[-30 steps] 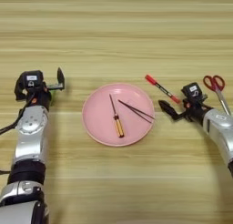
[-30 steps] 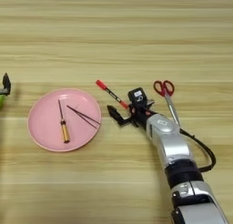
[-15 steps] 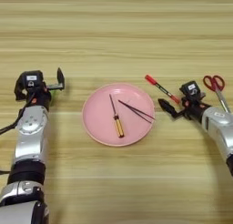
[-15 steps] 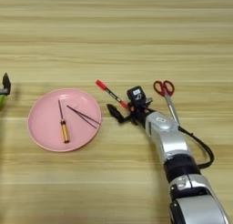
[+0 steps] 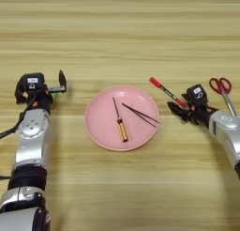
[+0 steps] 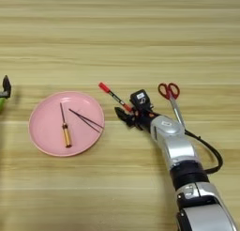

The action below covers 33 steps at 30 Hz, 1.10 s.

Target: Move the objects on the table

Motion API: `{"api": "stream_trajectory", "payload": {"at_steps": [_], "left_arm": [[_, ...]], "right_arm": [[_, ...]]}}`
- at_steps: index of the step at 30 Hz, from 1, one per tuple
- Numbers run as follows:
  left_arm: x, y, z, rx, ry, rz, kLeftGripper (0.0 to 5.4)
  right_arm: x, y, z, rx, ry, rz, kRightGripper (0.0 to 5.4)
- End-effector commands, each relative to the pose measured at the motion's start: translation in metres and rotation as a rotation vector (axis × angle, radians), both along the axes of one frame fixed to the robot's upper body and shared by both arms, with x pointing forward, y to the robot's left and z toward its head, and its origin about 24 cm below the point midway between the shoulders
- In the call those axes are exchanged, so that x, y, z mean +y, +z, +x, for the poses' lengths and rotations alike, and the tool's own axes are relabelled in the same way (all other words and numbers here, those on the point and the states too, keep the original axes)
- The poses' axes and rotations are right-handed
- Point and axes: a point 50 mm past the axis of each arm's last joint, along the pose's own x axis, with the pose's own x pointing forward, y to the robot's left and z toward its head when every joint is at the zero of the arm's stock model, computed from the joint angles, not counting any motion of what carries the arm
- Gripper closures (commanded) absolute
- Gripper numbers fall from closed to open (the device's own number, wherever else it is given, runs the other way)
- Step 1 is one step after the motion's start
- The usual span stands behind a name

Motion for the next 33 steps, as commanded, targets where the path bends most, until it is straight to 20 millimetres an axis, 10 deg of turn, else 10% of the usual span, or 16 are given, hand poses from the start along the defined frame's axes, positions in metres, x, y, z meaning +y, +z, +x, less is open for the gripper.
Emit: {"api": "stream_trajectory", "payload": {"at_steps": [1,22,33], "left_arm": [[-0.0006,-0.0001,0.0015,0.008,0.003,-0.005,0.0],[-0.0005,-0.0005,0.0015,0.009,0.003,-0.004,0.0],[0.0003,-0.0007,0.001,0.008,0.003,-0.002,0.0]], "right_arm": [[-0.0043,-0.0089,-0.0062,0.052,-0.003,-0.024,2.62],[-0.0048,-0.0096,-0.0062,0.056,-0.007,-0.022,4.88],[-0.0066,-0.0042,-0.0043,0.028,-0.031,-0.003,4.97]]}}
